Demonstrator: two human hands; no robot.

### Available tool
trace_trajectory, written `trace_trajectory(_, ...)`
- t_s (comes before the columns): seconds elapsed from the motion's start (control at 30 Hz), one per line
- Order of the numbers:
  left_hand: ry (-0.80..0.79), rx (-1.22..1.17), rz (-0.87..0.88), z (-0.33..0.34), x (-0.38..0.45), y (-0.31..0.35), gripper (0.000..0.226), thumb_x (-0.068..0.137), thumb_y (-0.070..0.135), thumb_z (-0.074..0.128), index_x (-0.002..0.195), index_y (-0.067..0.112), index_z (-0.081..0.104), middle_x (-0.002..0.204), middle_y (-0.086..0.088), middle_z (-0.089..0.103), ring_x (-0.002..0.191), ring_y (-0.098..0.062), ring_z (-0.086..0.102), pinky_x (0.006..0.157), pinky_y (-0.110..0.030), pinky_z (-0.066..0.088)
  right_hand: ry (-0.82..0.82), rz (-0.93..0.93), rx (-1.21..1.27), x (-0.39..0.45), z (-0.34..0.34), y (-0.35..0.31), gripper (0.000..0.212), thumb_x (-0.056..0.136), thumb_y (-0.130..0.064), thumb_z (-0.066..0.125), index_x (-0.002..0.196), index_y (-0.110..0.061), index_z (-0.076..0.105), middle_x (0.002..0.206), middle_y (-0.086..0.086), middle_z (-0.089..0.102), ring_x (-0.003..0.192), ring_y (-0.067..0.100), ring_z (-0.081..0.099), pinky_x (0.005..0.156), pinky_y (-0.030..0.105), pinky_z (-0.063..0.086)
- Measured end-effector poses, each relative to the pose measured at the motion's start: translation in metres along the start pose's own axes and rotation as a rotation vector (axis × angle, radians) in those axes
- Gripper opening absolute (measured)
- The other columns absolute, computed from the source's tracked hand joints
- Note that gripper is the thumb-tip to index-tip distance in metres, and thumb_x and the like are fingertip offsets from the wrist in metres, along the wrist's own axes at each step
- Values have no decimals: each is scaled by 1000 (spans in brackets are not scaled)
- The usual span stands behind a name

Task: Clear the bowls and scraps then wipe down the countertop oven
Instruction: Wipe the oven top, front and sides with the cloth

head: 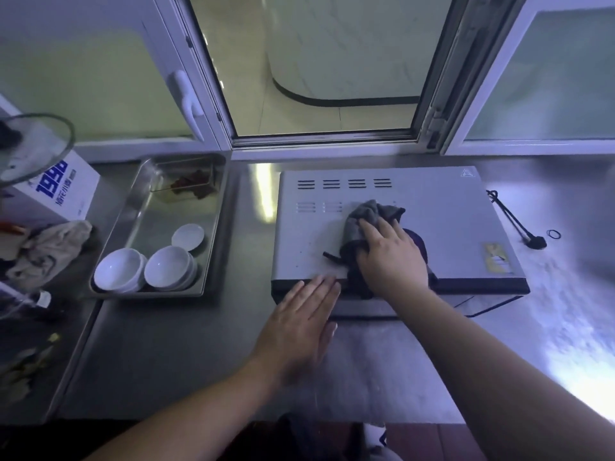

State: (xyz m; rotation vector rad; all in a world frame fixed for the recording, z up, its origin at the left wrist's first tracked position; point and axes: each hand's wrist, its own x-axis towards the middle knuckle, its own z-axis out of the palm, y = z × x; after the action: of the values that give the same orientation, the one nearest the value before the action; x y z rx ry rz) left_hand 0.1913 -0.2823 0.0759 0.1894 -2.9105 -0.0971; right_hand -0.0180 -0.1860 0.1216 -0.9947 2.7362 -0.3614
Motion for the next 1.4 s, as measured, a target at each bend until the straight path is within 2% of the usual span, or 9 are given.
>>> trace_trajectory(0.3, -40, -18, -42, 5, -1, 1, 59, 106, 37, 40, 159, 13, 30, 168, -2, 22, 156, -16, 15, 125, -42, 24, 11, 0, 20, 108, -16, -17, 58, 100, -40, 33, 157, -28, 34, 165, 5, 32, 155, 32, 21, 123, 49, 23)
trace_trajectory(0.43, -75, -18, -37, 6, -1, 0, 60, 108, 38, 35, 161, 15, 23, 170, -1, 16, 157, -15, 10, 127, -41, 17, 17, 1, 30, 133, -17, -24, 58, 101, -36, 31, 158, -25, 33, 164, 8, 33, 154, 34, 22, 123, 51, 23)
trace_trajectory(0.53, -59, -28, -40, 5, -1, 1, 58, 108, 37, 35, 160, 14, 26, 169, -2, 18, 156, -15, 13, 126, -41, 18, 20, -3, 33, 134, -18, -27, 58, 101, -36, 31, 157, -25, 33, 164, 10, 34, 154, 35, 22, 122, 51, 24)
trace_trajectory(0.63, -48, -42, -44, 5, -2, 1, 59, 106, 36, 40, 160, 14, 28, 168, -2, 21, 156, -15, 15, 125, -42, 22, 4, -22, 40, 123, -18, -25, 58, 99, -37, 32, 157, -26, 34, 164, 9, 34, 154, 35, 23, 122, 51, 25)
trace_trajectory(0.9, -26, -79, 1, 0, -1, -5, 57, 107, 39, 39, 158, 13, 34, 166, -2, 26, 155, -15, 17, 123, -42, 26, -14, -111, 19, 31, -2, -38, 59, 97, -43, 43, 154, -33, 40, 164, -3, 36, 153, 31, 26, 120, 47, 28)
trace_trajectory(1.07, 1, -92, 152, -8, -18, -29, 52, 105, 31, 46, 153, 13, 43, 163, -3, 35, 154, -17, 25, 124, -38, 25, -30, -102, 5, -19, 5, -42, 59, 96, -44, 46, 155, -35, 41, 164, -5, 37, 153, 29, 28, 121, 44, 28)
trace_trajectory(1.23, 31, -65, 2, -14, -35, -60, 52, 105, 36, 34, 150, 12, 49, 162, -3, 37, 152, -16, 30, 116, -40, 38, -3, -76, -17, -56, 17, -48, 60, 92, -41, 46, 152, -35, 45, 160, -6, 42, 150, 30, 33, 119, 44, 34)
trace_trajectory(1.4, 17, -77, -6, -11, -38, -62, 55, 108, 36, 28, 152, 7, 44, 164, -6, 31, 155, -17, 20, 119, -40, 34, -4, -37, -37, -59, 22, -57, 62, 94, -44, 43, 155, -35, 38, 163, -6, 38, 152, 28, 28, 122, 44, 30)
